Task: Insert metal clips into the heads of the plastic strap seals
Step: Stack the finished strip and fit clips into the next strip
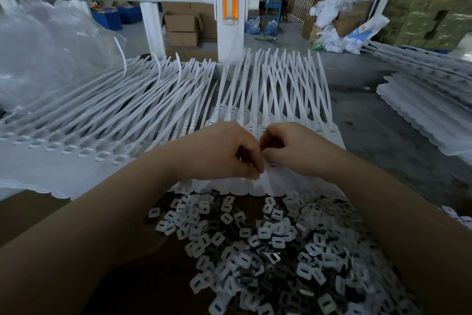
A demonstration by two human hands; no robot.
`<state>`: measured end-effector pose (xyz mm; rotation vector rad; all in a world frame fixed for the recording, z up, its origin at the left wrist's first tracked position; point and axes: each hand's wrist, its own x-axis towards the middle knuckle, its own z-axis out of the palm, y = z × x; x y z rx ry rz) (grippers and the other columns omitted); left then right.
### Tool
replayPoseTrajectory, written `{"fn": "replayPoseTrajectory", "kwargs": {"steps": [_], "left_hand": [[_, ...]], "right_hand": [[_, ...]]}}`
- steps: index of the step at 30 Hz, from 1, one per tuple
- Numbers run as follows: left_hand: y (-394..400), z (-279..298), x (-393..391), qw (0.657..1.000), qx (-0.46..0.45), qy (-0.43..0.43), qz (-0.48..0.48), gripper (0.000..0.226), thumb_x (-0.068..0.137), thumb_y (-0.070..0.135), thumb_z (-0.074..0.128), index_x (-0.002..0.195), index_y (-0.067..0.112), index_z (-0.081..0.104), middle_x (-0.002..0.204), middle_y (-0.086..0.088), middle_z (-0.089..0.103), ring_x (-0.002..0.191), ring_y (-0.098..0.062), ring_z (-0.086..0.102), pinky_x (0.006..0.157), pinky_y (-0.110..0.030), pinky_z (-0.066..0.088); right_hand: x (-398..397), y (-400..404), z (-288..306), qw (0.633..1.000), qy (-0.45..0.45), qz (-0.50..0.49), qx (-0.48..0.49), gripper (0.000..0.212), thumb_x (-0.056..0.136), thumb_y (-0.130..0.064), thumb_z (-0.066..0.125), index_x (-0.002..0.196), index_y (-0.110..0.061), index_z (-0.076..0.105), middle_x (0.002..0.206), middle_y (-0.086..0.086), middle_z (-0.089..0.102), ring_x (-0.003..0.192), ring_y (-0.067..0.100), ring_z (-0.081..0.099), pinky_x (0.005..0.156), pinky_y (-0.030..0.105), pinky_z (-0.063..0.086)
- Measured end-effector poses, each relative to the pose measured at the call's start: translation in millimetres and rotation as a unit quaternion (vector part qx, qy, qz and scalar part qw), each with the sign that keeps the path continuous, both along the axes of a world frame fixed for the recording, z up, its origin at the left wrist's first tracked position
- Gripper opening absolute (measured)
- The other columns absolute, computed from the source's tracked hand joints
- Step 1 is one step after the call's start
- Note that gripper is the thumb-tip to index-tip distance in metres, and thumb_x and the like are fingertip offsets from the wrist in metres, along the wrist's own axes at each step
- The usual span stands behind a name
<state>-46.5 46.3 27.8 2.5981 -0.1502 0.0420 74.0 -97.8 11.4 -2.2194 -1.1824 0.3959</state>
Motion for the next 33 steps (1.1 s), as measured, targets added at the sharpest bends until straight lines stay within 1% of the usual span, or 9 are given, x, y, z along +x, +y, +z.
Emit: {"fn": "replayPoseTrajectory", "kwargs": {"steps": [2, 5, 10, 15, 18, 21, 26, 31, 33], "left_hand": [[-8.4, 0.9, -1.8, 0.999, -0.024, 0.02, -0.037, 0.014, 0.079, 0.023, 0.079, 0.083, 0.036, 0.074, 0.076, 0.03, 0.066, 0.075, 0.01, 0.061, 0.066, -0.003, 0.042], [-15.5, -1.3, -2.6, 0.995, -0.022, 0.052, -0.086, 0.015, 0.079, 0.024, 0.078, 0.09, 0.035, 0.075, 0.084, 0.017, 0.069, 0.077, -0.002, 0.063, 0.069, -0.016, 0.05], [-18.9, -1.6, -4.7, 0.988, -0.017, 0.096, -0.118, 0.023, 0.077, 0.021, 0.08, 0.096, 0.033, 0.077, 0.08, 0.032, 0.063, 0.08, 0.012, 0.06, 0.074, -0.002, 0.039], [-21.5, -2.6, -3.9, 0.991, -0.015, 0.094, -0.094, 0.014, 0.075, 0.023, 0.082, 0.084, 0.031, 0.075, 0.079, 0.026, 0.067, 0.077, 0.013, 0.06, 0.07, -0.001, 0.04], [-20.3, -2.2, -3.1, 0.993, -0.042, 0.088, -0.061, 0.011, 0.077, 0.024, 0.08, 0.08, 0.031, 0.072, 0.077, 0.025, 0.069, 0.073, 0.01, 0.063, 0.069, -0.003, 0.044], [-12.8, 0.0, -1.4, 0.99, -0.114, 0.084, 0.011, 0.003, 0.083, 0.019, 0.075, 0.084, 0.022, 0.073, 0.077, 0.01, 0.073, 0.068, 0.0, 0.068, 0.065, -0.011, 0.052], [-0.9, -1.5, 2.5, 0.956, -0.237, 0.069, 0.159, 0.003, 0.086, 0.013, 0.07, 0.087, 0.014, 0.073, 0.078, -0.001, 0.075, 0.067, -0.007, 0.069, 0.06, -0.014, 0.053], [0.5, -2.8, 4.9, 0.933, -0.282, 0.059, 0.216, 0.004, 0.087, 0.011, 0.069, 0.087, 0.01, 0.073, 0.075, -0.002, 0.075, 0.064, -0.007, 0.069, 0.057, -0.014, 0.052], [0.7, -1.4, 4.7, 0.926, -0.299, 0.061, 0.222, 0.005, 0.087, 0.013, 0.07, 0.087, 0.01, 0.074, 0.076, -0.002, 0.076, 0.066, -0.008, 0.07, 0.057, -0.014, 0.053]], "right_hand": [[-0.2, 0.0, 0.3, 1.0, 0.001, -0.001, -0.001, 0.011, 0.089, -0.019, 0.065, 0.086, -0.03, 0.062, 0.086, -0.012, 0.066, 0.078, 0.0, 0.061, 0.065, 0.018, 0.046], [0.3, -0.5, 0.1, 1.0, -0.004, -0.003, 0.001, 0.008, 0.089, -0.02, 0.065, 0.088, -0.028, 0.064, 0.089, -0.012, 0.066, 0.083, 0.002, 0.061, 0.072, 0.022, 0.049], [-1.4, -1.2, -0.3, 1.0, 0.002, 0.0, 0.005, 0.01, 0.089, -0.018, 0.066, 0.085, -0.028, 0.063, 0.087, -0.01, 0.067, 0.081, 0.003, 0.062, 0.069, 0.021, 0.047], [0.1, -1.2, -1.8, 1.0, 0.003, -0.001, 0.003, 0.007, 0.089, -0.018, 0.066, 0.089, -0.025, 0.065, 0.088, -0.01, 0.067, 0.081, 0.004, 0.063, 0.074, 0.024, 0.052], [1.9, -1.8, -2.6, 1.0, 0.0, -0.003, 0.006, 0.009, 0.088, -0.018, 0.066, 0.088, -0.027, 0.065, 0.088, -0.011, 0.067, 0.081, 0.002, 0.063, 0.074, 0.024, 0.053], [3.4, -2.2, -1.9, 1.0, 0.011, -0.006, 0.017, 0.009, 0.088, -0.018, 0.066, 0.087, -0.027, 0.065, 0.086, -0.008, 0.069, 0.074, 0.003, 0.065, 0.066, 0.023, 0.053], [4.4, -4.1, 1.7, 0.996, 0.046, -0.015, 0.071, 0.013, 0.088, -0.019, 0.066, 0.083, -0.031, 0.067, 0.084, -0.009, 0.07, 0.075, 0.005, 0.066, 0.062, 0.023, 0.051], [3.5, -6.8, 5.2, 0.99, 0.088, -0.012, 0.109, 0.007, 0.089, -0.028, 0.067, 0.082, -0.03, 0.071, 0.087, -0.006, 0.072, 0.084, 0.015, 0.067, 0.07, 0.023, 0.054], [2.7, -6.1, 5.8, 0.989, 0.092, -0.01, 0.112, 0.007, 0.088, -0.03, 0.068, 0.082, -0.029, 0.071, 0.086, -0.006, 0.073, 0.085, 0.017, 0.067, 0.073, 0.028, 0.055]]}}
